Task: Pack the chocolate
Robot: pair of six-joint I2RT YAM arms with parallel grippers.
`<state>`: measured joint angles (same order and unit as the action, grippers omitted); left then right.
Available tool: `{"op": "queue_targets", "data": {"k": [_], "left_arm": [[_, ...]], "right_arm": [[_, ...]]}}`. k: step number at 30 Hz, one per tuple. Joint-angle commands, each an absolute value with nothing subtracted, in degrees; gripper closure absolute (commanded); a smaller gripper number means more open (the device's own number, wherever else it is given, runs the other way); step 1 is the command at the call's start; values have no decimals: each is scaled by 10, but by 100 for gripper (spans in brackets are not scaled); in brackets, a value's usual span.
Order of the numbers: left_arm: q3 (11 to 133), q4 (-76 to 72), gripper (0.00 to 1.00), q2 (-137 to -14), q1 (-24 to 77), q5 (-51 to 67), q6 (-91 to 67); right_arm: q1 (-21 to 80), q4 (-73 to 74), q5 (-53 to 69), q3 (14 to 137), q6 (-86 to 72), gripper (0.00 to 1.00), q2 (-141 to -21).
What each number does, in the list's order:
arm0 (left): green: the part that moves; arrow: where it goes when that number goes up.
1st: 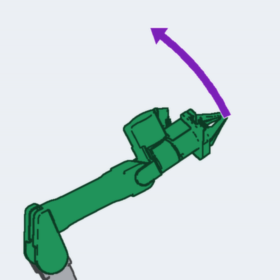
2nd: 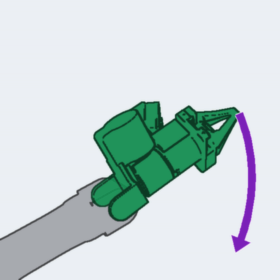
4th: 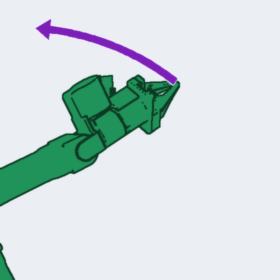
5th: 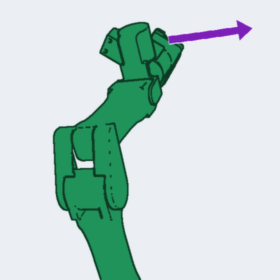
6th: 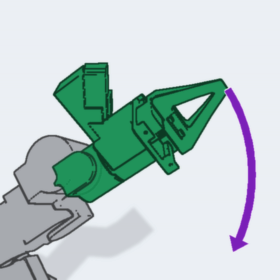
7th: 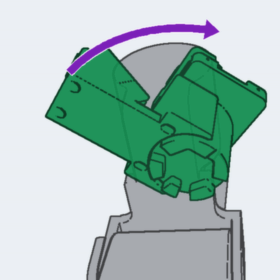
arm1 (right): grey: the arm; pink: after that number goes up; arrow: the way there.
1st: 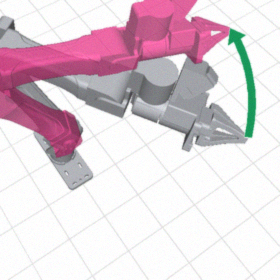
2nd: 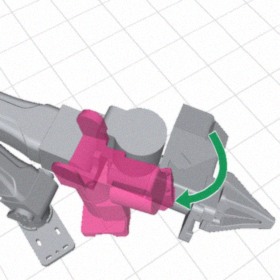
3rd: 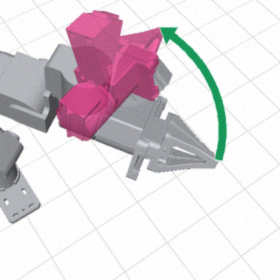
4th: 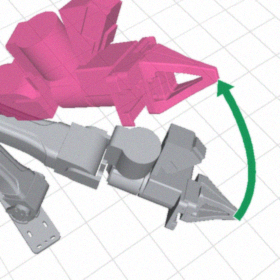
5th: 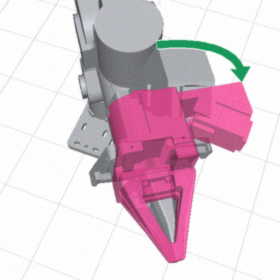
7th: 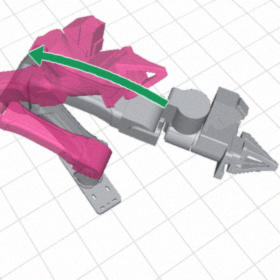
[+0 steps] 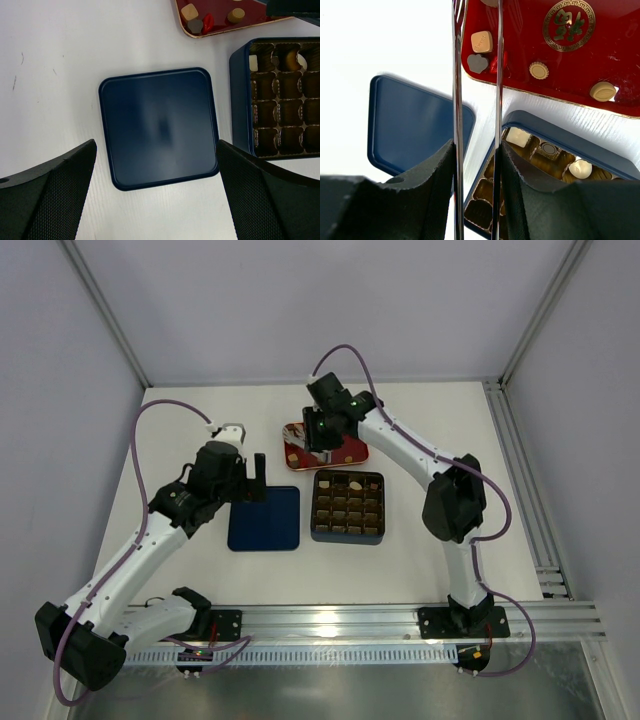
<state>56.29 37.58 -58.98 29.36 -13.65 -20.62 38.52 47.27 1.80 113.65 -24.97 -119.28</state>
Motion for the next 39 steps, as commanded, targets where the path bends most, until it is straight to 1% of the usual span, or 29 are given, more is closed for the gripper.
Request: {"op": "queue_targets", "data": {"k": [1, 19, 28, 39], "left_arm": [[571, 370, 0, -578, 295, -128, -208], [571, 370, 0, -574, 294, -129, -209], [571, 370, 0, -577, 295, -127, -209], [570, 370, 0, -578, 295, -129, -209]], "right_arm": [[388, 483, 11, 1158, -253, 58, -1196], [388, 501, 26, 1167, -216, 58, -1217], [388, 503, 5, 1158, -211, 58, -1208], [388, 506, 25, 1201, -201, 58, -1245]]}}
